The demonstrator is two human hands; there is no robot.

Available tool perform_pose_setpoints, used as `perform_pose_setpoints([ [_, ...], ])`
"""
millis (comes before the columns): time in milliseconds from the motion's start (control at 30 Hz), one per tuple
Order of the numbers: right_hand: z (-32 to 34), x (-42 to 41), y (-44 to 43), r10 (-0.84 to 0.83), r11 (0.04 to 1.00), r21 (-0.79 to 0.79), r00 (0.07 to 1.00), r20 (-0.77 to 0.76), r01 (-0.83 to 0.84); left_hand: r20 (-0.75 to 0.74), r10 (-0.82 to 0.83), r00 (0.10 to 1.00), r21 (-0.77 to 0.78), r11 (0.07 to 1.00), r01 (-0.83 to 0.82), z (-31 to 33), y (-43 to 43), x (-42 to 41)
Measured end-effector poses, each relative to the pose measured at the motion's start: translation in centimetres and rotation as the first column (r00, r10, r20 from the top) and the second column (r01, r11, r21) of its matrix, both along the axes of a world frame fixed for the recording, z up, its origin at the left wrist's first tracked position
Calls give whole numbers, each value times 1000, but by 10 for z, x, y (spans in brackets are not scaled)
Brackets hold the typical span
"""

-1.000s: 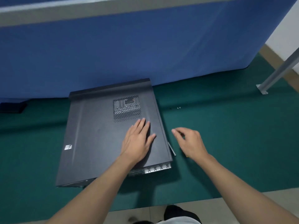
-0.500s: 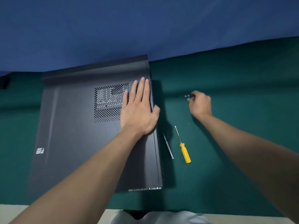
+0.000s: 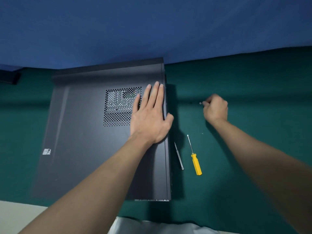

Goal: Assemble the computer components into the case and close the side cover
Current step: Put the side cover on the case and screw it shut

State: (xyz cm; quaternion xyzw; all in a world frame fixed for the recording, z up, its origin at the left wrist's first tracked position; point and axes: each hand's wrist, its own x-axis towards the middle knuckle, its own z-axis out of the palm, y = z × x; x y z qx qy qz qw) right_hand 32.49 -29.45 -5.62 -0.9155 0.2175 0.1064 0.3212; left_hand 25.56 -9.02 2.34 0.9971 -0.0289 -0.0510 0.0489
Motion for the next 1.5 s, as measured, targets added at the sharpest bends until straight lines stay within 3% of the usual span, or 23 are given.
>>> perform_pose_setpoints([
  [133, 25, -40, 13, -54, 944, 329, 996, 64, 30, -6, -16, 1000, -22, 1000, 16, 1, 2, 0],
  [300, 68, -100, 37, -105, 868, 497, 984, 145, 20, 38, -79, 996, -190, 978, 85, 10, 11, -27],
  [533, 110, -178, 75, -230, 692, 721, 958, 169, 39, 33, -236, 971, -206, 949, 238, 17, 51, -119],
  [800, 121, -257, 104, -237, 767, 641, 943, 234, 33, 43, -412, 910, -210, 887, 411, 24, 99, -189],
  [933, 115, -286, 108, -232, 811, 585, 927, 296, 16, 114, -395, 912, -184, 894, 410, 27, 101, -196],
  [1100, 106, -301, 102, -131, 915, 401, 911, 390, -40, 43, -384, 923, -194, 903, 384, 31, 101, -195],
  [1267, 92, -304, 96, 73, 975, 140, 845, 529, -171, -88, -226, 970, -340, 922, 184, 41, 93, -191],
  [1400, 82, -300, 94, 108, 971, 114, 807, 581, -212, 238, -12, 971, -496, 858, 132, 37, 66, -218],
  [1467, 77, -298, 94, 135, 964, 105, 794, 593, -243, 267, 174, 948, -611, 791, 27, 31, 52, -236],
  [1500, 75, -298, 95, 147, 962, 96, 782, 606, -255, 203, 252, 946, -672, 739, -53, 28, 45, -242],
])
